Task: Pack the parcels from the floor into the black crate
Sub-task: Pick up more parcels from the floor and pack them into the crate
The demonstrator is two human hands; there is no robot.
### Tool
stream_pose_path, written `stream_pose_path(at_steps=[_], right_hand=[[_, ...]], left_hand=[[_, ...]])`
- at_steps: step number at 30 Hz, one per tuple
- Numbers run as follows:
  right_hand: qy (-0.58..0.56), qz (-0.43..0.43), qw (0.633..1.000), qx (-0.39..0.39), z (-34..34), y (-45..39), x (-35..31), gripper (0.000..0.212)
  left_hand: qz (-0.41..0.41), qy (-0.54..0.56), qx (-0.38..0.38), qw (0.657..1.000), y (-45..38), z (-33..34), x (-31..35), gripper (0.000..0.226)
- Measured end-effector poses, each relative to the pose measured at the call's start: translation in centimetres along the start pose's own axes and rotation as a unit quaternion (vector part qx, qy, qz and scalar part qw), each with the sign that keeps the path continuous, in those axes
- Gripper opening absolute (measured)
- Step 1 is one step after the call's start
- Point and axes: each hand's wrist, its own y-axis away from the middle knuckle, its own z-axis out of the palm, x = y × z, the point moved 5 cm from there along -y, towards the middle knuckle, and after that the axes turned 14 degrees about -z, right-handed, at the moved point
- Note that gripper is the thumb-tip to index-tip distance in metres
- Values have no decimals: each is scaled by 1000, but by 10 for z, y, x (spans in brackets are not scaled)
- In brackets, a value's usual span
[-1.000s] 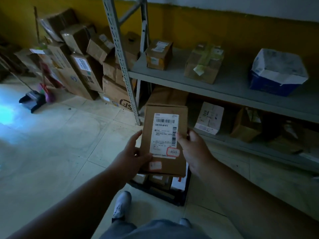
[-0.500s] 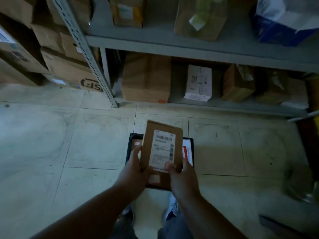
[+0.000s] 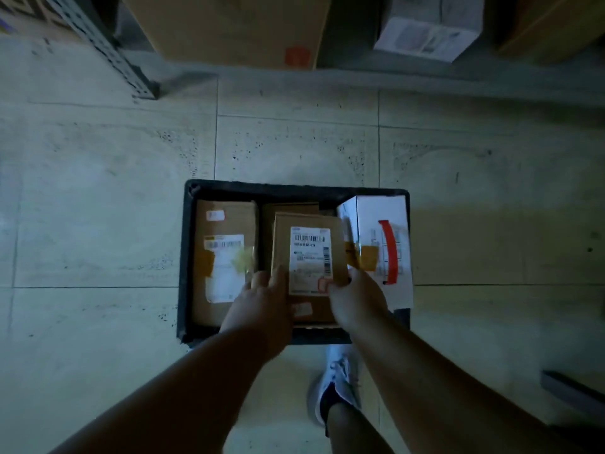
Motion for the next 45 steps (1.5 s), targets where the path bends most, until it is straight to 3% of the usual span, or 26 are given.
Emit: stream_pose_path(at_steps=[2,5,9,12,15,20,23,27,30,32,35,38,41,45], right_hand=[[-15,6,1000,4,16,-22,10,28],[-30,9,999,-2,43,-45,10,27],[-80,1,997,20,66,-64,5,30],[-94,-32,995,-5,73,-74,7,16],[-81,-60,994,-29,76,-80,11,35],[-141,-70,987,-39,84,-86,19,42],[-135,-80,985,-67,90,-88,19,55],[-31,-129,988,-72,77,-73,8,46],[45,-216,975,-6,40,-33,-20,46],[84,-261,962,16,12,1,-43,54],[107,-283,953,35,-38,60,-76,52],[124,-292,944,85,-100,135,-115,44],[138,-349,917,131,-161,224,-169,38],[135,-480,853,156,-224,334,-232,37]], left_hand=[[33,-119,-20,992,-24,14,-1,68],[20,-172,-36,984,-51,20,-5,53],[-29,-219,-55,974,-73,34,-1,66],[-57,-216,-45,974,-81,40,5,69],[-34,-229,-47,972,-84,46,13,74],[8,-233,-32,972,-92,51,31,63],[-11,-221,-25,975,-97,51,29,61],[-24,-173,10,985,-81,28,23,55],[-27,-75,69,994,-48,-10,21,38],[-1,-64,86,994,-14,-34,22,31],[42,-72,86,993,51,-71,23,33],[39,29,108,993,142,-129,27,25],[82,103,195,972,245,-198,38,18],[143,203,325,913,374,-285,50,18]])
